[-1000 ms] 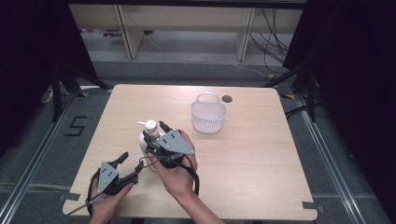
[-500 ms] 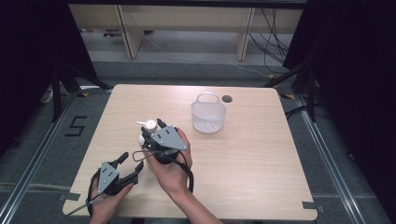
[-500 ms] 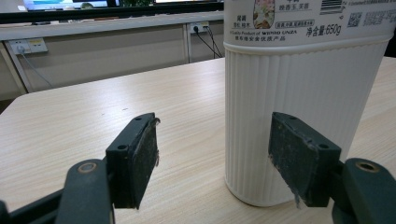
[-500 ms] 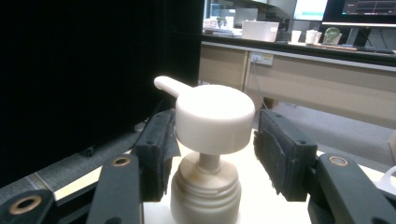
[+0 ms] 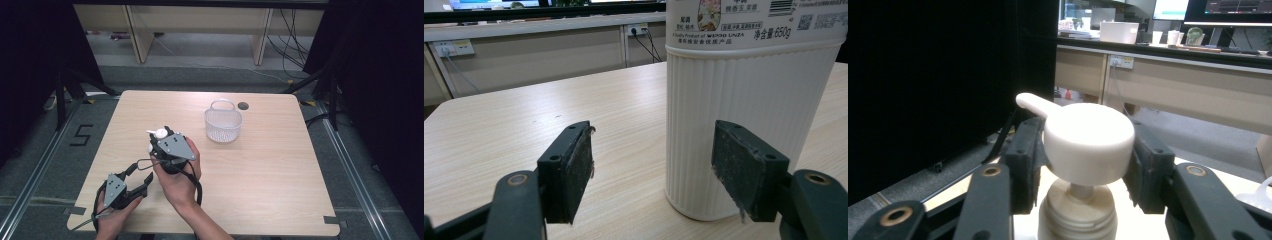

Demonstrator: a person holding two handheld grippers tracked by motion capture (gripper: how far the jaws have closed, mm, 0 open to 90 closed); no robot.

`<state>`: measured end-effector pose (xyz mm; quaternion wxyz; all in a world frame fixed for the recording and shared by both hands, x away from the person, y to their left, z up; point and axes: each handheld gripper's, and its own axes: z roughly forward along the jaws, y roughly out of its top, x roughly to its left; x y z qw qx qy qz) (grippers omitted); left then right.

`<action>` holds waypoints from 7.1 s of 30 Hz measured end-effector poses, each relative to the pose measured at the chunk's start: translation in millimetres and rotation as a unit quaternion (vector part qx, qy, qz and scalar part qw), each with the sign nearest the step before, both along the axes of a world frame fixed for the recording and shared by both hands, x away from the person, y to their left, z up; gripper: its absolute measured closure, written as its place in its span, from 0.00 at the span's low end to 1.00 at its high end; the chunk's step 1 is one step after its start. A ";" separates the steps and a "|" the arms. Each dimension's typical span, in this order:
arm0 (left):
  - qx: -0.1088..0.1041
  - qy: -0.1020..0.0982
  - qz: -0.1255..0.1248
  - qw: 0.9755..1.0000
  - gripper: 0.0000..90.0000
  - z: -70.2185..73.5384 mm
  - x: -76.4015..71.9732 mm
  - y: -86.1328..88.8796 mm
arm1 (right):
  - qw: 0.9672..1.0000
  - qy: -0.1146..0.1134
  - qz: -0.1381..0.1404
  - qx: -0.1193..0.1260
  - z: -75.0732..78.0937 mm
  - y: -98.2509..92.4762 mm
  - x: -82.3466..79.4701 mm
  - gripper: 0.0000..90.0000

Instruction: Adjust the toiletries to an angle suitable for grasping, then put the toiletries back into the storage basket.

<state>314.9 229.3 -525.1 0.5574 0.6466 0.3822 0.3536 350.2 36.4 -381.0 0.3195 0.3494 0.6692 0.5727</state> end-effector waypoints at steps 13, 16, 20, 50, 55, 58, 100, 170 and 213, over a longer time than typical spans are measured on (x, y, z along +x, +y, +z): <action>0.000 0.001 0.000 1.000 0.36 0.0 -0.1 0.1 | 1.000 0.017 -0.021 0.004 2.8 2.8 -3.3 0.66; 0.000 0.001 -0.001 1.000 0.36 0.0 -0.1 0.2 | 1.000 0.018 -0.013 0.004 2.8 0.4 -2.6 0.66; 0.001 0.002 0.000 1.000 0.36 0.1 -0.4 -0.2 | 1.000 0.010 -0.007 0.016 2.4 -5.2 -1.7 0.67; 0.004 0.003 0.006 1.000 0.36 0.2 1.3 -1.4 | 0.999 -0.015 -0.008 0.032 28.3 -62.2 0.2 0.67; 0.004 0.002 0.005 1.000 0.36 0.2 1.1 -1.6 | 0.999 -0.022 -0.011 0.028 31.9 -70.9 0.9 0.67; 0.004 0.002 0.005 1.000 0.36 0.2 1.1 -1.8 | 0.999 -0.018 -0.013 0.034 33.8 -73.5 -1.1 0.67; 0.005 -0.001 0.003 1.000 0.36 0.2 1.1 -1.5 | 0.996 -0.053 -0.064 0.020 45.9 -127.3 -0.3 0.67; 0.004 0.000 0.003 1.000 0.35 0.2 1.1 -1.4 | 0.988 -0.078 -0.126 0.029 78.3 -159.3 47.3 0.67; 0.001 0.000 0.004 1.000 0.35 0.2 1.4 -0.9 | 0.986 -0.090 -0.136 0.029 95.6 -159.0 69.4 0.67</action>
